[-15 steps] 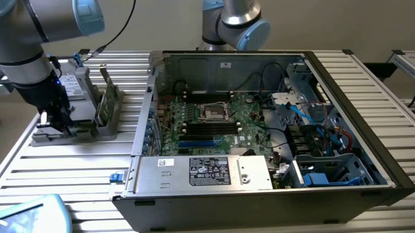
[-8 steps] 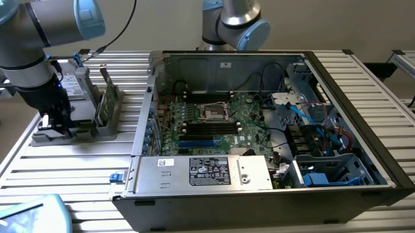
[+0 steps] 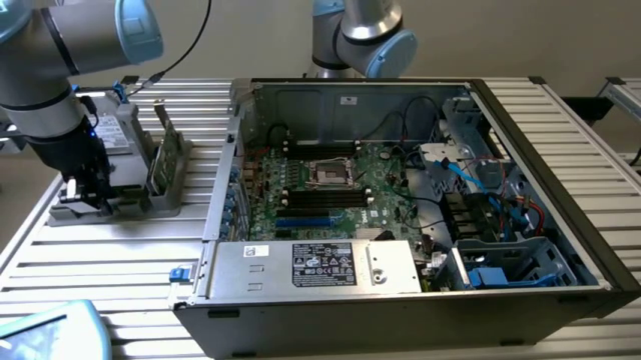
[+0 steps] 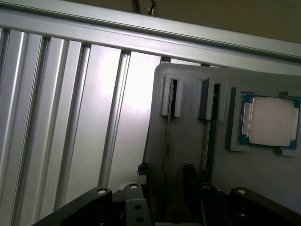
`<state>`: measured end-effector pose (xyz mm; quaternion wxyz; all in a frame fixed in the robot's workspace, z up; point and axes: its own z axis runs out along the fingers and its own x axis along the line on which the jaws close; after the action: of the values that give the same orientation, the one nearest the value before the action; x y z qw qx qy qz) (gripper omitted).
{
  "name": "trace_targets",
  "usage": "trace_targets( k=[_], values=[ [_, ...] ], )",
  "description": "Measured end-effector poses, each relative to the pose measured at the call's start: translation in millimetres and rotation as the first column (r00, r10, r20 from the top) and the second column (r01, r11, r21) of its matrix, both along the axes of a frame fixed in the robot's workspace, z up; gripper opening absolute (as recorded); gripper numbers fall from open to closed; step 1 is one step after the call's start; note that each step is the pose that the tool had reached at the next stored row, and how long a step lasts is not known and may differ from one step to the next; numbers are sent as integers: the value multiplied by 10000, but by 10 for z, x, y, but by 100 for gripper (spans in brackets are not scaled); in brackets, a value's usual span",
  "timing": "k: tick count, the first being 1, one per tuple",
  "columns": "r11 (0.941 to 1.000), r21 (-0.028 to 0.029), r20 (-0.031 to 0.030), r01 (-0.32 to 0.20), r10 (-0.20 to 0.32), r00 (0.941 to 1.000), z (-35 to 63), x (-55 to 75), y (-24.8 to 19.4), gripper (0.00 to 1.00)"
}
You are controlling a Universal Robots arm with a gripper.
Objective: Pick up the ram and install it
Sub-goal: 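Pick up the ram and move it above insertion slot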
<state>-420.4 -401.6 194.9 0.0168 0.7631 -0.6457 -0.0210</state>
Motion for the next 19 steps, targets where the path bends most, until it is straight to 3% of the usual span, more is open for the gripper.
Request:
trace_targets(
  k=[17,19],
  values=[
    [10000,-3,-1,0,0,10000,-31,-5,0,43],
    [10000,-3,0,0,0,10000,-33,-5,0,34]
  ],
)
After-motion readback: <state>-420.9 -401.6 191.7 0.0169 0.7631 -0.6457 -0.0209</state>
